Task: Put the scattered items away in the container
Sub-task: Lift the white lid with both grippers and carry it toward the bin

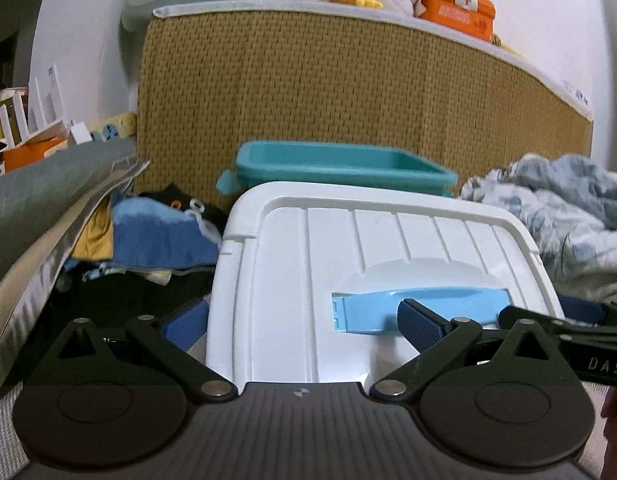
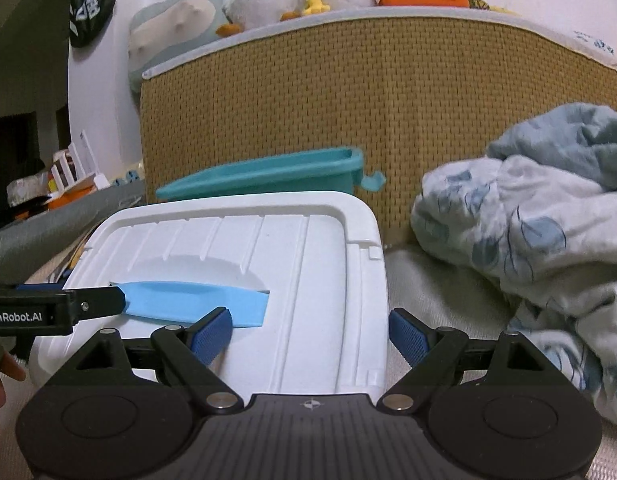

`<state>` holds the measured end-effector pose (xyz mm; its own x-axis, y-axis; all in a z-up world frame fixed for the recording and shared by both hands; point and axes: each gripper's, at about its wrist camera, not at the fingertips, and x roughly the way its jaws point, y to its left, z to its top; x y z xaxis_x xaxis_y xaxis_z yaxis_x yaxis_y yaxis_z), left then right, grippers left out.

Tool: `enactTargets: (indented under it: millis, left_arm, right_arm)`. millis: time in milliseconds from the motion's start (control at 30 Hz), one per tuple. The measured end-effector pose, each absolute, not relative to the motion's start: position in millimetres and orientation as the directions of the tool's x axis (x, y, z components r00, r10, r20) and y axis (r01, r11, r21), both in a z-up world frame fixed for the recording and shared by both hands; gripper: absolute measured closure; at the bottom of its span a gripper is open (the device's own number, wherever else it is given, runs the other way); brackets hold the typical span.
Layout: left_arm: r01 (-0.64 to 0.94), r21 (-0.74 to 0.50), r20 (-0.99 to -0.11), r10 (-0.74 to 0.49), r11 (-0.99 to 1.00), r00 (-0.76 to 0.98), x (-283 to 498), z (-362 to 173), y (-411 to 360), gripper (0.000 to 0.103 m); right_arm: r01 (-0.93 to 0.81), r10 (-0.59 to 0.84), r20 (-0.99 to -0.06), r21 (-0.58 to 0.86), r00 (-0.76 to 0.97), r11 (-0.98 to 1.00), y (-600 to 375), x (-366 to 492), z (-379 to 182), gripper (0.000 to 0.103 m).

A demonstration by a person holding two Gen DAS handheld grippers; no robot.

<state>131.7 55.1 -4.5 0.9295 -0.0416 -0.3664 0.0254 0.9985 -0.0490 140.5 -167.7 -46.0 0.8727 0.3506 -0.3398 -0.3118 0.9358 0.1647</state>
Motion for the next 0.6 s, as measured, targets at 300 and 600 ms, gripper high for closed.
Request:
enactTargets:
  millis: [300, 600]
  left_arm:
    - [0.023, -0.058, -0.311, -0.04, 0.998, 0.95, 158, 10, 53, 0.001]
    - [0.026, -0.077, -0.287, -0.048, 0.997, 0.957, 181, 21, 57, 0.001]
  right_arm:
    - [-0.273, 0.333, -0.321, 0.217, 0.887, 0.937, -172, 167, -35, 0.015]
    - [-0.269, 0.323, -0.286, 0.213, 0.902, 0.94, -169, 196, -20, 0.015]
